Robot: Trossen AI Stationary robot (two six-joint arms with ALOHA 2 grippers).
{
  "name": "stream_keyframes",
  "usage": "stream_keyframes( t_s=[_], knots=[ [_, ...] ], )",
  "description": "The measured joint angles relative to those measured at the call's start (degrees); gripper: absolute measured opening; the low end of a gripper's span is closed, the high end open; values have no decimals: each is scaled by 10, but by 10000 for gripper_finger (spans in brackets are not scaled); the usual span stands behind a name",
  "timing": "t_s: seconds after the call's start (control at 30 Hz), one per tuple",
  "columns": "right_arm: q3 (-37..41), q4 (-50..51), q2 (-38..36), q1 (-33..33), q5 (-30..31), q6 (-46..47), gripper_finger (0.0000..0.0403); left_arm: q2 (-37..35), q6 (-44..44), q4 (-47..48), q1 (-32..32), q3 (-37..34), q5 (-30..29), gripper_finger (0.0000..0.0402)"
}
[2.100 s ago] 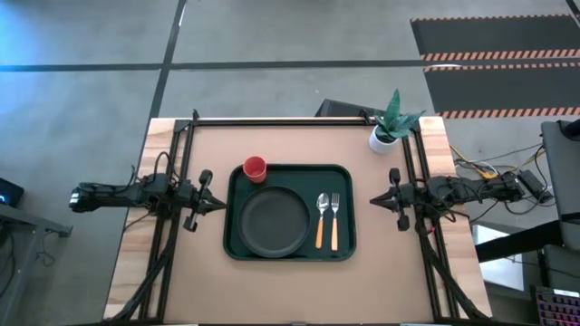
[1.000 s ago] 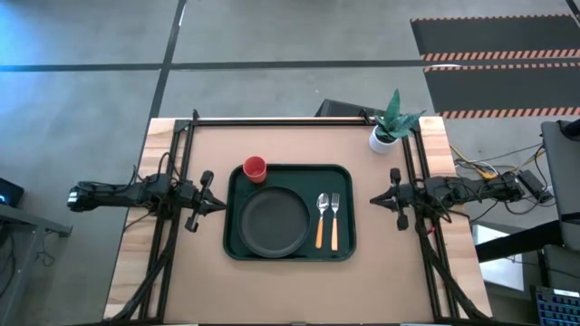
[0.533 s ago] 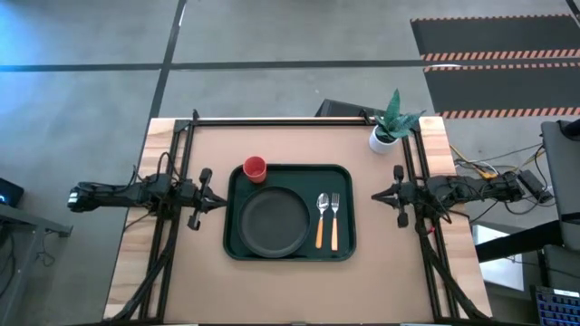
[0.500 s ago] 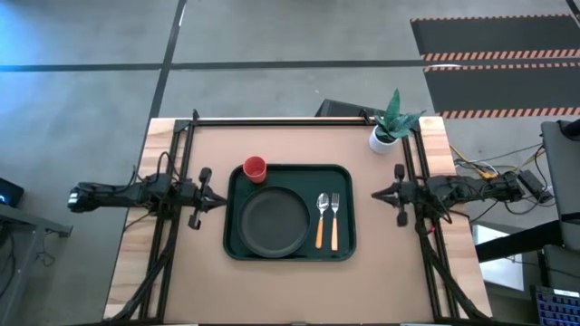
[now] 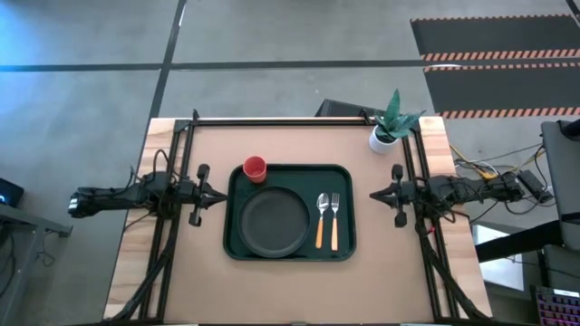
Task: Pick and place plate/cup/fork/spoon on tray
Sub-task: Adjust the black tray
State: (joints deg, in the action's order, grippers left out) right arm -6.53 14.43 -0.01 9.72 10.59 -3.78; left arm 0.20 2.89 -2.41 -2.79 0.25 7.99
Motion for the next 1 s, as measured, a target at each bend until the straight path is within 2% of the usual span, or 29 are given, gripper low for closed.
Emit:
stream_keyframes(
  t_s=[0.07, 0.3, 1.0],
  knots=[
    [10, -5, 0, 0, -21, 12, 9, 1, -10, -1, 0, 0, 10, 0],
    [13, -12, 0, 0, -21, 0, 9, 3, -26, -3, 0, 0, 39, 0],
    [13, -11, 5, 0, -20, 13, 9, 24, -27, -3, 0, 0, 41, 0]
  ],
)
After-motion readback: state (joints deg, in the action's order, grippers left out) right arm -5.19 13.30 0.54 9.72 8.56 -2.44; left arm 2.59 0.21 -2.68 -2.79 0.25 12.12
